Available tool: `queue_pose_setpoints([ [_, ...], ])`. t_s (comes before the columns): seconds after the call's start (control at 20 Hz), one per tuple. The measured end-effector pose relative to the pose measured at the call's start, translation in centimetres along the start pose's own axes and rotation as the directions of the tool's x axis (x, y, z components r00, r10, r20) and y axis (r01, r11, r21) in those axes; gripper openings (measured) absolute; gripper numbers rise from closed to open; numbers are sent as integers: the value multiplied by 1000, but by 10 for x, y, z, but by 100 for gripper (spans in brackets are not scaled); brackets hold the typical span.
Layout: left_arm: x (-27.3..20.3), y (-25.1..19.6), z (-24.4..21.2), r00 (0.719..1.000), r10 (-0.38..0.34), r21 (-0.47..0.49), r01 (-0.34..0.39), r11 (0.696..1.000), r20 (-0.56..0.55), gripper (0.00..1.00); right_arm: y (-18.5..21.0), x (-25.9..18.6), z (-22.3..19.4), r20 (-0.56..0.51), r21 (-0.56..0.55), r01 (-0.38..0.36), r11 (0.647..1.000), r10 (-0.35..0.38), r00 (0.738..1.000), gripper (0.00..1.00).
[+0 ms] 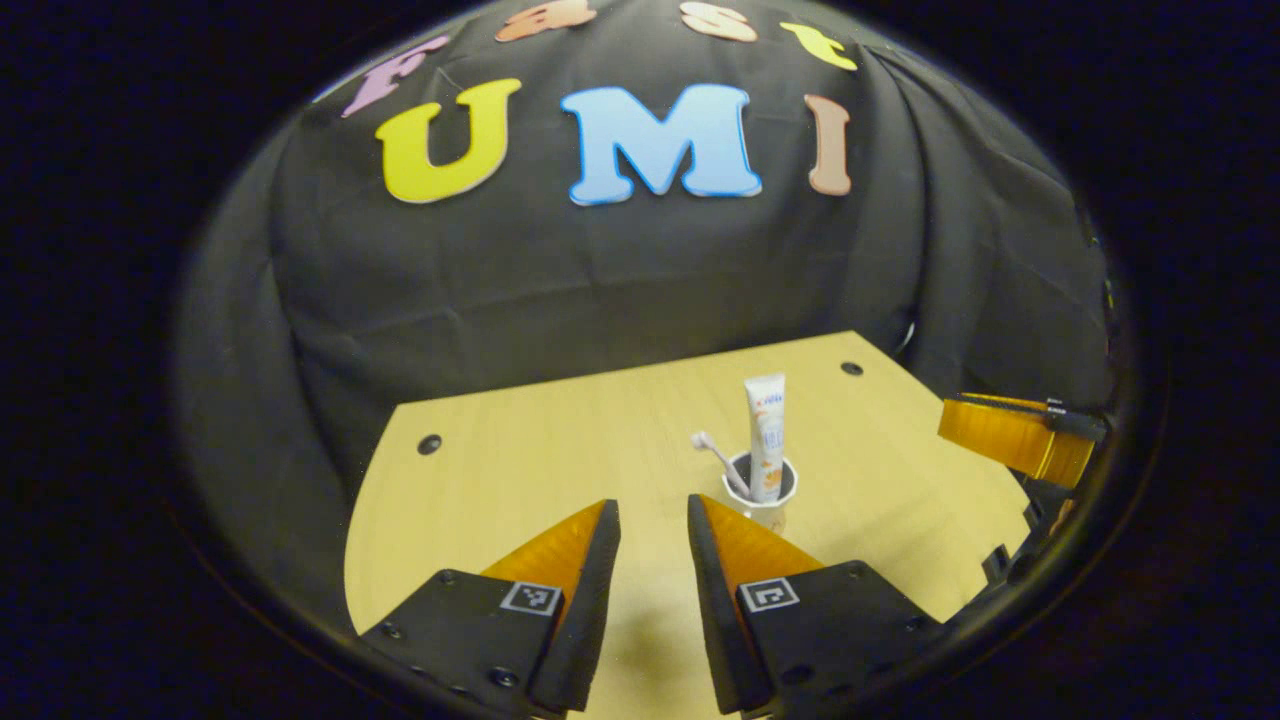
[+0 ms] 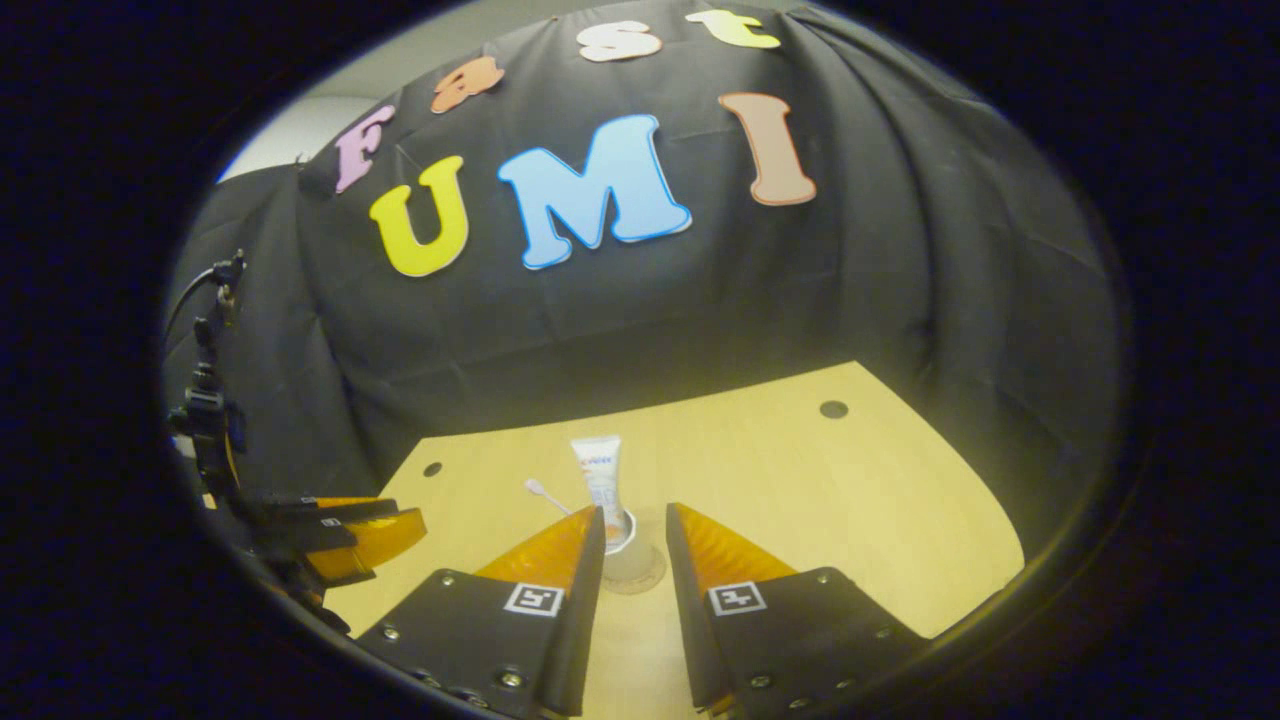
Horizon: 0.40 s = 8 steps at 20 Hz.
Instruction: Put the toothbrush and toothpaste on the desktop into the cup, then pick up the cup and place it on the coaster on the desktop.
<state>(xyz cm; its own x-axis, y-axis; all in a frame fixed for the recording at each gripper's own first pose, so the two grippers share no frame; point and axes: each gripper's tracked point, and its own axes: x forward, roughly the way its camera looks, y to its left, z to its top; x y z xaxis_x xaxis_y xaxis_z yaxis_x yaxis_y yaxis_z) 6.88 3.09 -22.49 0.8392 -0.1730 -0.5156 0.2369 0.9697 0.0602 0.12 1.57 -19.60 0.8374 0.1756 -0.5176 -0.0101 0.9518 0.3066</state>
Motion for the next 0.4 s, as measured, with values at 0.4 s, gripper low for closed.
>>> queue_pose_setpoints([
  [0.4, -92, 32, 98, 913, 102, -87, -74, 993, 396, 68, 46, -35, 83, 204, -109, -35, 993, 57, 977, 43],
])
